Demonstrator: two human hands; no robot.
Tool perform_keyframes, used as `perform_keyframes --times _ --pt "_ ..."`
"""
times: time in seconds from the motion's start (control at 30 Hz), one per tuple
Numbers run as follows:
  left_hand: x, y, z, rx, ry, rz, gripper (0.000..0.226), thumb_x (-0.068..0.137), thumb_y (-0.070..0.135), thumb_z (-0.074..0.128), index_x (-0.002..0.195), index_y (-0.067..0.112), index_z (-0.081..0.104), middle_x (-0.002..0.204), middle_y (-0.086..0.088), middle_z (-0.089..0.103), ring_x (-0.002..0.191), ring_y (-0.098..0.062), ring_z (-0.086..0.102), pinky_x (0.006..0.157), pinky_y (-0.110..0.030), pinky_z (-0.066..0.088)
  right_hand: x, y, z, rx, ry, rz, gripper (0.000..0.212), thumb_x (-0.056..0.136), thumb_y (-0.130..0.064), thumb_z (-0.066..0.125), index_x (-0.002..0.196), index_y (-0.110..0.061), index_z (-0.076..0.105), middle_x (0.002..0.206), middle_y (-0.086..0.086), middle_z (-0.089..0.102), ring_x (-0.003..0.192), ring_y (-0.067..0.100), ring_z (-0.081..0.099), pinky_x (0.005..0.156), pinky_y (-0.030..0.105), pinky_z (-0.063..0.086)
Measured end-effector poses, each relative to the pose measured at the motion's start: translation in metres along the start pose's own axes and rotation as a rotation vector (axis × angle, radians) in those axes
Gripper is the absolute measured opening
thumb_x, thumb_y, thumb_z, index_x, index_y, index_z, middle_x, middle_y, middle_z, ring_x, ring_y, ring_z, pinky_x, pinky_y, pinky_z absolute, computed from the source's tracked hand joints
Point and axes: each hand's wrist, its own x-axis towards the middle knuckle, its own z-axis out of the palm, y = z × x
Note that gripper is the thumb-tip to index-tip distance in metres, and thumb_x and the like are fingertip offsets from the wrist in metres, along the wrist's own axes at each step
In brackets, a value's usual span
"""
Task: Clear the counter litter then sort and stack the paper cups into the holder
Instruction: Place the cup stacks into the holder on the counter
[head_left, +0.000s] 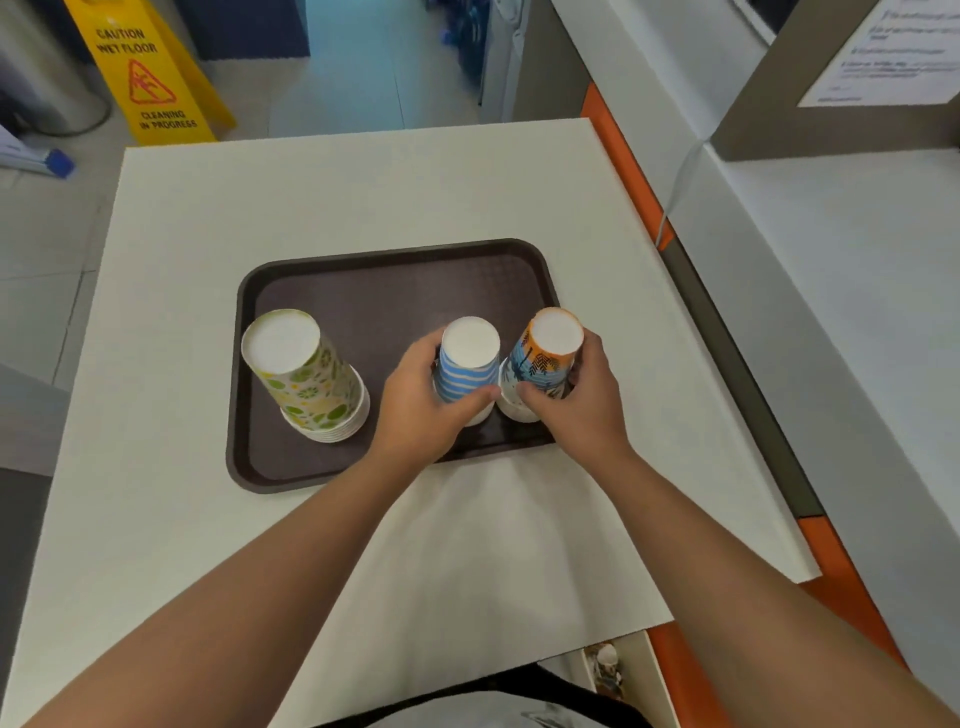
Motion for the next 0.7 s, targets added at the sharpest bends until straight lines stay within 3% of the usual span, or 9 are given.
perform_keyframes --times 0.1,0.33,0.5,0.6,0.7 --pt "0.002 -0.002 0.004 0.035 0.037 0.008 0.075 0.067 0.031 0.087 0.133 0.021 0.053 0.125 0.009 0.061 0.112 0.001 0.056 0.090 -0.007 0.043 0.007 0.008 -0.002 0.007 -0.068 -0.007 0.075 0.067 -0.023 0.085 0.130 -0.023 0.043 0.124 -0.007 0.057 0.114 0.008 0.057 0.092 0.020 0.047" --pt "0.007 -0.004 0.012 0.084 0.062 -0.013 0.076 0.065 0.032 0.089 0.131 0.021 0.054 0.121 0.013 0.059 0.106 0.004 0.053 0.082 0.004 0.037 0.019 0.019 -0.006 0.017 -0.134 -0.021 0.065 0.067 -0.030 0.086 0.123 -0.026 0.052 0.118 -0.008 0.064 0.107 0.006 0.061 0.092 0.026 0.053" --pt "0.014 -0.004 0.012 0.097 0.070 0.004 0.070 0.066 0.034 0.088 0.128 0.022 0.057 0.118 0.012 0.063 0.105 0.001 0.057 0.084 -0.004 0.040 0.023 0.022 -0.004 -0.030 -0.096 -0.028 0.063 0.067 -0.038 0.084 0.121 -0.026 0.054 0.116 -0.006 0.065 0.107 0.008 0.062 0.090 0.031 0.054" --pt "0.017 -0.003 0.011 0.106 0.076 0.008 0.066 0.065 0.036 0.088 0.123 0.023 0.061 0.113 0.014 0.066 0.102 0.003 0.059 0.083 -0.001 0.042 0.022 0.019 -0.002 -0.057 -0.048 -0.028 0.064 0.066 -0.040 0.084 0.121 -0.026 0.055 0.115 -0.007 0.065 0.105 0.008 0.062 0.088 0.028 0.054" --pt "0.020 -0.002 0.006 0.103 0.076 0.008 0.063 0.064 0.039 0.088 0.119 0.025 0.063 0.109 0.015 0.068 0.099 0.003 0.062 0.084 -0.010 0.048 0.022 0.014 -0.002 -0.055 -0.017 -0.006 0.060 0.067 -0.037 0.085 0.119 -0.024 0.058 0.110 -0.010 0.067 0.101 0.005 0.064 0.085 0.023 0.053"
